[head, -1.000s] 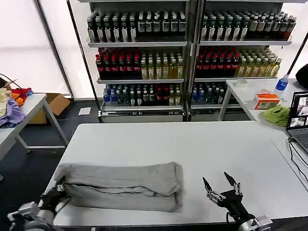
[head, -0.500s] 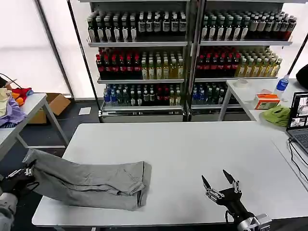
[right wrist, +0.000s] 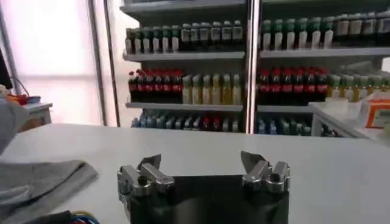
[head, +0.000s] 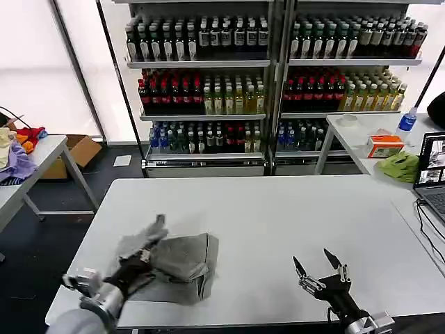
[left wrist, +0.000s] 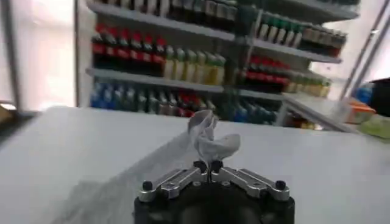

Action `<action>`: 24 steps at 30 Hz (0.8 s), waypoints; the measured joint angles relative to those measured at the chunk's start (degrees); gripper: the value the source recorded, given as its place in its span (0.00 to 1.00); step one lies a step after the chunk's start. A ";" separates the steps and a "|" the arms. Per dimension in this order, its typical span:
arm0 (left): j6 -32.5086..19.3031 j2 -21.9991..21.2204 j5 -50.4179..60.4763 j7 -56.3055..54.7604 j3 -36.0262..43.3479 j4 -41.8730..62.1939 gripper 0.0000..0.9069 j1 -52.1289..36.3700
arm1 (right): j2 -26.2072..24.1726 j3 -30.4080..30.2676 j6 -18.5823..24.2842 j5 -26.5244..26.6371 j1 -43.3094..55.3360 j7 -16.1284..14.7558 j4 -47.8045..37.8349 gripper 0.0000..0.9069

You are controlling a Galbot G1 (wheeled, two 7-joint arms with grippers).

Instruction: Fold and organize the clothes.

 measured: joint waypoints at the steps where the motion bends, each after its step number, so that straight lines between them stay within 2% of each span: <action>1: -0.03 -0.42 0.23 -0.02 1.46 0.20 0.94 -0.12 | 0.08 0.03 0.00 0.02 0.03 -0.06 0.01 1.00; 2: -0.04 -0.94 0.47 -0.06 2.79 0.48 1.00 -0.25 | 0.19 0.08 -0.01 0.04 -0.02 -0.09 0.05 1.00; 9: 0.12 -5.06 1.99 -1.39 8.89 2.33 1.00 -1.94 | 0.36 0.05 -0.11 0.42 -0.56 -0.41 0.73 1.00; 14: -0.08 -7.42 2.14 -2.88 9.65 2.66 1.00 -3.76 | 0.60 -0.32 -0.10 0.56 -0.70 -0.54 1.06 1.00; 18: 0.01 -8.30 0.81 -3.53 7.57 1.24 1.00 -4.24 | 0.56 -0.30 -0.10 0.95 -0.76 -0.54 1.16 1.00; 24: 0.55 -8.31 1.32 -3.18 -0.01 -0.75 1.00 -3.32 | 0.09 -0.37 -0.10 1.40 -0.45 -0.49 0.46 1.00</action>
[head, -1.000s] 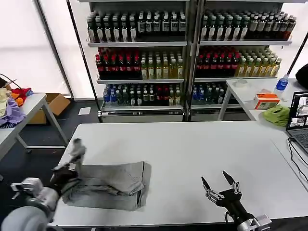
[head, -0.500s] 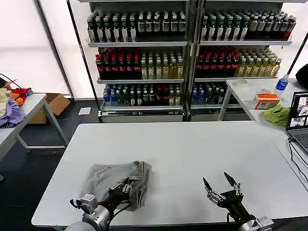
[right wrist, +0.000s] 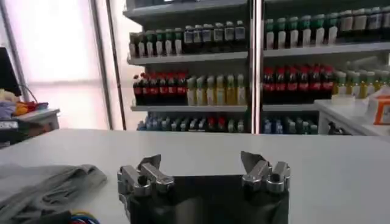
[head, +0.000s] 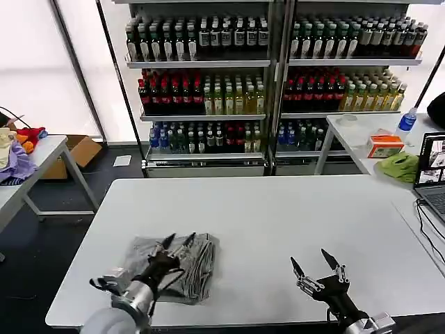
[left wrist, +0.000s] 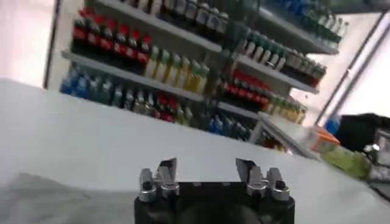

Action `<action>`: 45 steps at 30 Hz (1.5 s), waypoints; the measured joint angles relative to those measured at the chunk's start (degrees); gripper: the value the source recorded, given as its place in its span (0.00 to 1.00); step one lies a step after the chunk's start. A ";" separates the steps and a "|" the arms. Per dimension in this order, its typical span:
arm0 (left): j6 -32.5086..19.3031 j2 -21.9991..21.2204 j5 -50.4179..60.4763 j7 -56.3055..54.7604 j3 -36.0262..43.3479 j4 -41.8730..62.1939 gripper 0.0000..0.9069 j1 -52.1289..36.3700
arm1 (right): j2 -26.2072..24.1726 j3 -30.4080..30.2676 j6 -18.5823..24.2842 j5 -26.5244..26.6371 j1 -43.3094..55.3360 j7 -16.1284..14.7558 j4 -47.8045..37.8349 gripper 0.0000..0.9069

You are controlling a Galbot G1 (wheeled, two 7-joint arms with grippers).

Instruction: Fold and organize the clothes.

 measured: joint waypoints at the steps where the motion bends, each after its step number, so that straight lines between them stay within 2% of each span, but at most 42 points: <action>1: 0.01 0.20 1.06 0.32 -1.52 0.14 1.00 0.38 | -0.09 -0.04 0.01 0.01 0.02 0.01 -0.16 1.00; 8: 2.11 -0.25 9.72 2.91 -8.04 2.87 1.00 4.04 | -0.73 -0.11 0.00 0.36 0.18 0.01 -0.66 1.00; 16: 4.03 -1.66 15.41 4.43 -11.38 7.06 1.00 5.48 | -0.88 0.08 -0.06 0.73 0.34 0.03 -0.84 1.00; 17: 4.17 -1.89 15.76 4.60 -11.77 7.59 0.97 5.45 | -0.83 0.09 -0.08 0.76 0.30 0.01 -0.79 1.00; 18: 4.33 -2.06 15.97 4.77 -11.97 7.98 0.56 5.42 | -0.79 0.10 -0.09 0.76 0.30 0.00 -0.78 1.00; 19: 4.51 -2.26 16.12 4.93 -12.09 8.32 0.37 5.40 | -0.76 0.09 -0.09 0.76 0.30 0.00 -0.77 1.00; 20: 4.67 -2.46 16.21 5.06 -12.22 8.68 0.10 5.34 | -0.71 0.08 -0.09 0.78 0.30 0.00 -0.77 1.00; 21: 4.90 -2.73 16.22 5.13 -12.30 9.03 0.01 5.27 | -0.68 0.05 -0.09 0.77 0.31 0.00 -0.77 1.00; 35: 5.04 -6.76 11.65 6.00 -12.37 10.33 0.01 4.17 | -0.46 0.13 0.08 0.76 -0.20 0.02 -0.46 1.00; 45: 2.57 -9.76 4.67 6.94 -16.10 7.74 0.02 3.99 | -0.73 -0.56 0.02 0.80 0.47 0.05 -0.85 1.00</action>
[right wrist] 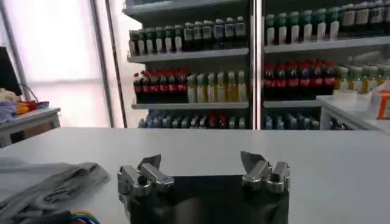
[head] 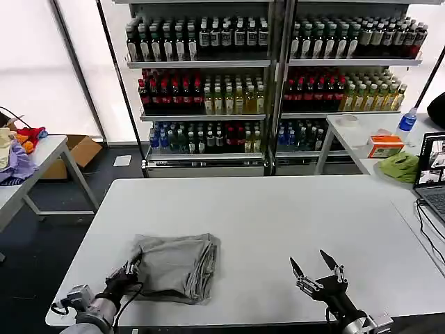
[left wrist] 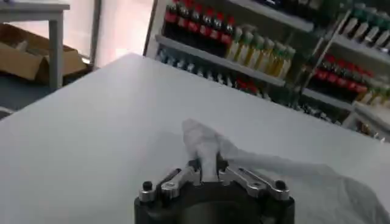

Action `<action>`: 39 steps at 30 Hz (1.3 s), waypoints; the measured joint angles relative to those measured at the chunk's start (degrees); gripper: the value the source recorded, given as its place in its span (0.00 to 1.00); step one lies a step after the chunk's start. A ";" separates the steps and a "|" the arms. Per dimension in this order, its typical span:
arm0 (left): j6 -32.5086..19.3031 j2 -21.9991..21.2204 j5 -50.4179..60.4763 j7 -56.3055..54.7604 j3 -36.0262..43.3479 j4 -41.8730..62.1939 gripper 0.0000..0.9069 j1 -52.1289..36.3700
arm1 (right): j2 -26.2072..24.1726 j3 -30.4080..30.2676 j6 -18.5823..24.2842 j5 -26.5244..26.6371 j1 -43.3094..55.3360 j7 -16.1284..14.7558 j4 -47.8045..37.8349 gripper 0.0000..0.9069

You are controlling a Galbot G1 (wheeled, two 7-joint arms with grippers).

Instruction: Fold and organize the clothes.

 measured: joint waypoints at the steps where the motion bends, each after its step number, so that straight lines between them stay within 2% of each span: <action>1: -0.14 0.06 -0.90 -0.05 -1.06 -0.45 0.02 -0.07 | -0.06 0.04 -0.01 0.04 -0.06 0.00 0.04 1.00; 6: -0.27 1.97 -5.27 -0.52 -7.50 -1.28 0.01 -0.75 | -0.33 0.17 0.07 0.41 -0.29 0.13 0.22 1.00; 12: 0.85 6.58 -10.82 -1.58 -16.16 -2.07 0.02 -0.86 | -0.36 0.06 0.37 0.48 -0.48 -0.07 0.69 1.00; 19: 2.51 10.71 -16.34 -3.56 -18.65 -6.91 0.02 0.69 | -0.41 0.64 1.09 0.52 -1.68 -0.14 1.17 1.00; 25: 3.14 10.94 -18.17 -7.40 -10.70 -10.29 0.02 -0.33 | 0.10 0.31 1.63 0.20 -2.97 -0.18 1.40 1.00; 35: -0.04 6.13 -18.83 -13.04 13.50 -6.10 0.02 -7.74 | 0.97 0.52 0.74 -0.12 -3.35 0.79 1.62 1.00; 36: -0.41 5.56 -19.00 -13.47 15.63 -4.96 0.06 -8.66 | 1.08 0.43 0.49 -0.15 -3.27 0.99 1.56 1.00; 37: -0.90 4.85 -19.13 -14.03 17.93 -3.66 0.81 -9.67 | 1.15 0.32 0.18 -0.15 -3.15 1.25 1.47 1.00; 38: -1.30 4.21 -19.29 -14.48 19.94 -2.54 1.00 -10.49 | 1.15 0.16 -0.15 -0.12 -2.97 1.55 1.35 1.00; 39: -1.55 3.60 -19.42 -14.92 21.83 -1.55 1.00 -11.13 | 1.12 -0.02 -0.53 0.01 -2.70 1.96 1.17 1.00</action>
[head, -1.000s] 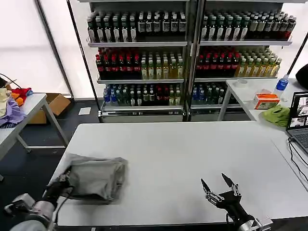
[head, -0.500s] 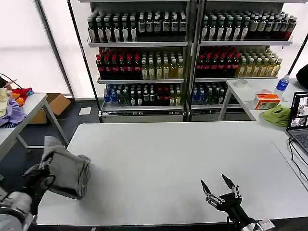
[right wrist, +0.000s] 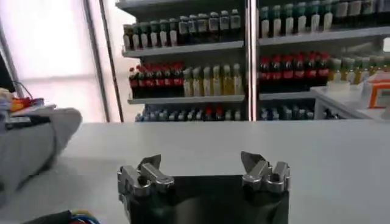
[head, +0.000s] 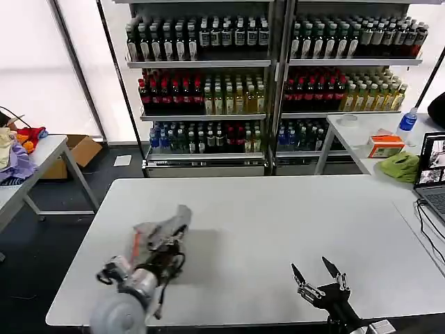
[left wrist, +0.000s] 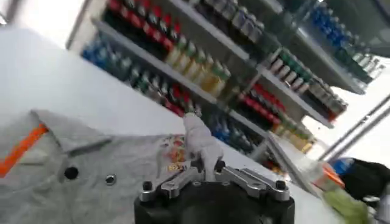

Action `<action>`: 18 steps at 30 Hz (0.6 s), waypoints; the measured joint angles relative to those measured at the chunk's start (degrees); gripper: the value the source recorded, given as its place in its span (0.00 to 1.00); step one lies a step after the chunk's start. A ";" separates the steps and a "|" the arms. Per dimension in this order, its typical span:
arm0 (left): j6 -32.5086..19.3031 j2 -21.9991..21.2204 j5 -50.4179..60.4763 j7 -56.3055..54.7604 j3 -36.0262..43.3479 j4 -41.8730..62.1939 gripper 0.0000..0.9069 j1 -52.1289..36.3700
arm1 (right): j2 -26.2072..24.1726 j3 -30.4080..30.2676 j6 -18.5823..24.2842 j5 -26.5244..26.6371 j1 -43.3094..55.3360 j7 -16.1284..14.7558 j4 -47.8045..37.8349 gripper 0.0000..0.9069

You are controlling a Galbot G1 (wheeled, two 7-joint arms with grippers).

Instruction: Fold and organize the clothes.

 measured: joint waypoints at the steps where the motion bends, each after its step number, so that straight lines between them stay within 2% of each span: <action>1: -0.13 -0.69 -0.13 -0.38 1.76 0.91 1.00 -0.55 | -0.09 -0.29 -0.45 0.20 0.31 0.46 -0.23 1.00; 9: -0.76 -2.32 0.21 0.71 7.79 3.53 1.00 -2.38 | -0.17 -4.72 -6.33 6.25 6.19 5.12 -3.10 1.00; 18: -1.17 -1.28 -0.73 3.86 3.18 -0.98 1.00 -0.68 | 2.91 -15.61 -11.42 12.37 20.18 9.27 -11.81 1.00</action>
